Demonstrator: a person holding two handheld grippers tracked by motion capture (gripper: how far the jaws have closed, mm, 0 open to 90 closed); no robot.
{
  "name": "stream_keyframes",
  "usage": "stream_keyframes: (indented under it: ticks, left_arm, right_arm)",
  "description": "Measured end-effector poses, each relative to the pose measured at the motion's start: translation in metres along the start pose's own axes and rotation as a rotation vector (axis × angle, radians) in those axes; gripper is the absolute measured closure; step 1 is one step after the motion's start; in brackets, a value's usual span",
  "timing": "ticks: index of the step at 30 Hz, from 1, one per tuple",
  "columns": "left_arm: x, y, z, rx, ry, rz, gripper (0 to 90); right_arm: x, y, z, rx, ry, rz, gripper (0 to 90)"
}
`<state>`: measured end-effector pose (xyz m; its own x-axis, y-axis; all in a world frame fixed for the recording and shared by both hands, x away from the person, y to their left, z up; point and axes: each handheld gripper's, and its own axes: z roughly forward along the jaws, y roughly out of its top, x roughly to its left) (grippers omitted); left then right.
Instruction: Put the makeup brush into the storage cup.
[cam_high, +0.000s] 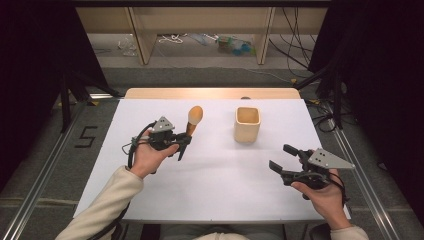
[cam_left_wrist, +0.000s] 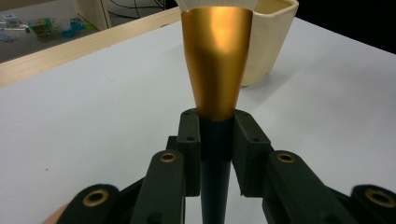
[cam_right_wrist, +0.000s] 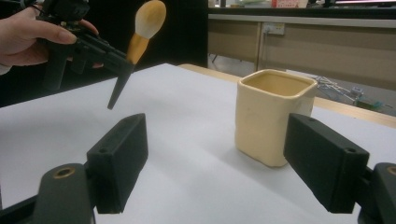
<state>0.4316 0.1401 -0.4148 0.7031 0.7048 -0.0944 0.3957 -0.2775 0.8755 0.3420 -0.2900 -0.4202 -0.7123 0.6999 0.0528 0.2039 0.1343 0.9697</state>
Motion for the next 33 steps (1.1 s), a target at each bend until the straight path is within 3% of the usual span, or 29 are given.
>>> stream_keyframes:
  ticks: [14,18,33]
  left_arm:
    - [-0.005,0.0,-0.004,-0.107,-0.012,0.023,74.6]
    - [-0.007,-0.002,-0.006,-0.165,-0.008,-0.019,74.6]
    - [-0.013,-0.002,-0.007,-0.276,-0.034,-0.016,74.5]
  right_arm:
    - [0.0,0.0,0.001,-0.02,0.009,0.003,22.9]
    - [0.0,0.0,0.001,-0.023,0.009,-0.001,22.9]
    - [0.001,0.0,0.001,-0.033,0.017,-0.001,22.8]
